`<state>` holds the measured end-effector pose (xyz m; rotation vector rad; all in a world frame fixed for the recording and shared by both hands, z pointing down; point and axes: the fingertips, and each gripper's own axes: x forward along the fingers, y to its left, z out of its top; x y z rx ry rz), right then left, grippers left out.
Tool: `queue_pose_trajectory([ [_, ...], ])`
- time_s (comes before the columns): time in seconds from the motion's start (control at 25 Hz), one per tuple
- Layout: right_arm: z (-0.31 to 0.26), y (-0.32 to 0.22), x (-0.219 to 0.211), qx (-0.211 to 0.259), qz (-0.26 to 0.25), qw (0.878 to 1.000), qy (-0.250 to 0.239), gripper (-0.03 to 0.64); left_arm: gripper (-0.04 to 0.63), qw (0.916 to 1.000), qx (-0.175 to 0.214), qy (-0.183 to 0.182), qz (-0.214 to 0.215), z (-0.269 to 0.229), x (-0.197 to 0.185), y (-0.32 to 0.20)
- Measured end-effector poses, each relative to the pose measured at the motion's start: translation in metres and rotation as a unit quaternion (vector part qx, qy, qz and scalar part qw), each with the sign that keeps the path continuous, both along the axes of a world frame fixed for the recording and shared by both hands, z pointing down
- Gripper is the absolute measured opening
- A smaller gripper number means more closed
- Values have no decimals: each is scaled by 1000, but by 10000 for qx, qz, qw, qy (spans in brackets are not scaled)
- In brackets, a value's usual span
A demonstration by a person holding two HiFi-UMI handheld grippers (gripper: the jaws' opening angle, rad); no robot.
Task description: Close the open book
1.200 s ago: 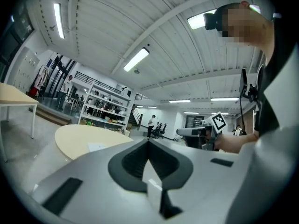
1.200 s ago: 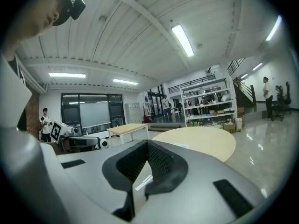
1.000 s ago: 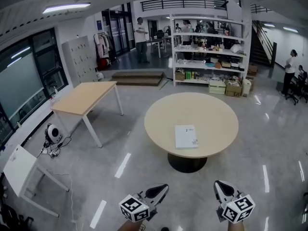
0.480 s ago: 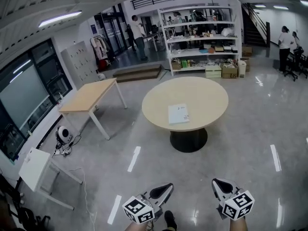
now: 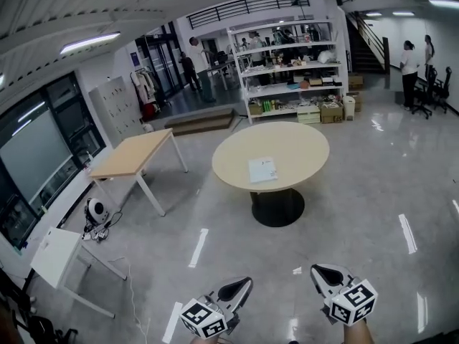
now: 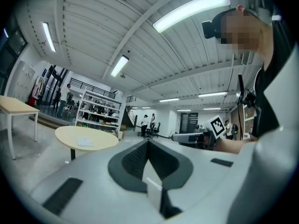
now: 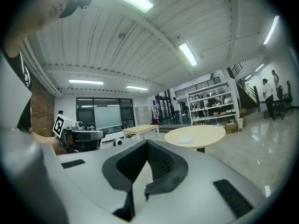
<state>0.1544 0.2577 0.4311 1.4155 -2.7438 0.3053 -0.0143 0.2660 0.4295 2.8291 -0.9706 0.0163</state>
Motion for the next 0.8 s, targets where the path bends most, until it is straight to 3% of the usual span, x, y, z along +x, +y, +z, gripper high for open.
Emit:
queue_pose_trajectory([
  [0.44,7,167,-121,-49,366,9992,-172,0,-2,9999,82,65,106,11,-140,173],
  [0.64,7,237,-151,-56,536,9984,-158,-1,-2,9997,81,128,182,17,-175,233],
  [0.8,-11,283,-159,3,548,9984,-113,0,-2,9995,122,244,180,2,-182,273],
])
